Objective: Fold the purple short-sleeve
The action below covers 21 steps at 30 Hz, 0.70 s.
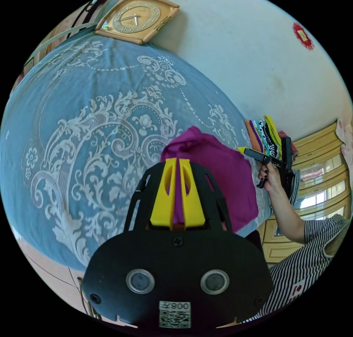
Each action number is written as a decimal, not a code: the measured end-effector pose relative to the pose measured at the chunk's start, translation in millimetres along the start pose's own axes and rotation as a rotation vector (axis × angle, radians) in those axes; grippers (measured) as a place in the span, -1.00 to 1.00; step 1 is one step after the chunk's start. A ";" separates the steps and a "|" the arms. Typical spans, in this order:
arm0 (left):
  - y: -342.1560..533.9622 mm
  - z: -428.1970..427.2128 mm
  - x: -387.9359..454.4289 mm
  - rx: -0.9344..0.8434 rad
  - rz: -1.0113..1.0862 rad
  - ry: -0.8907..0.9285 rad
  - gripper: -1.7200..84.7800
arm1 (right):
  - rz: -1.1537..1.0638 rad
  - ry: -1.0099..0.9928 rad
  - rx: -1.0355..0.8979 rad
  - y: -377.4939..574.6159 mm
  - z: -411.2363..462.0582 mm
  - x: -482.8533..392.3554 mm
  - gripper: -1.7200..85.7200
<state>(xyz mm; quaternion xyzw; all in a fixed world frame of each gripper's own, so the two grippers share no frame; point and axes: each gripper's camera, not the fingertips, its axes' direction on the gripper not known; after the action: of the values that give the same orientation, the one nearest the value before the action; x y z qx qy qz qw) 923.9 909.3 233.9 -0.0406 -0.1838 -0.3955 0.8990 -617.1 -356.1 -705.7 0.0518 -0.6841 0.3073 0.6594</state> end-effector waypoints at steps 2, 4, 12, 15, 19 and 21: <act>28.6 -23.0 -2.8 -0.026 0.002 -0.011 -0.90 | -0.018 -0.028 0.004 26.9 -15.1 -3.7 -0.96; 53.2 -40.2 -7.7 -0.046 -0.020 -0.007 -0.88 | -0.028 -0.064 -0.006 73.3 -31.7 -9.7 -0.96; 125.5 -80.2 -26.7 -0.135 -0.175 0.102 -0.91 | 0.025 -0.165 -0.123 218.6 -38.2 -29.2 -0.96; 134.5 -93.8 -21.2 -0.157 -0.188 0.089 -0.93 | 0.045 -0.151 -0.142 256.9 -38.0 -32.0 -0.96; 144.7 -125.4 -4.7 -0.144 -0.174 0.055 -0.95 | 0.054 -0.102 -0.190 307.4 -32.4 -29.7 -0.96; 148.5 -132.4 -0.5 -0.171 -0.178 0.035 -0.95 | 0.065 -0.113 -0.187 331.0 -29.2 -23.0 -0.96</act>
<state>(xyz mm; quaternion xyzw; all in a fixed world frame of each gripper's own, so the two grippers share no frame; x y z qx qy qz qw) 1070.9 982.3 121.5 -0.0938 -0.1366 -0.4888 0.8565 -746.4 -82.8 -845.5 -0.0146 -0.7472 0.2600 0.6115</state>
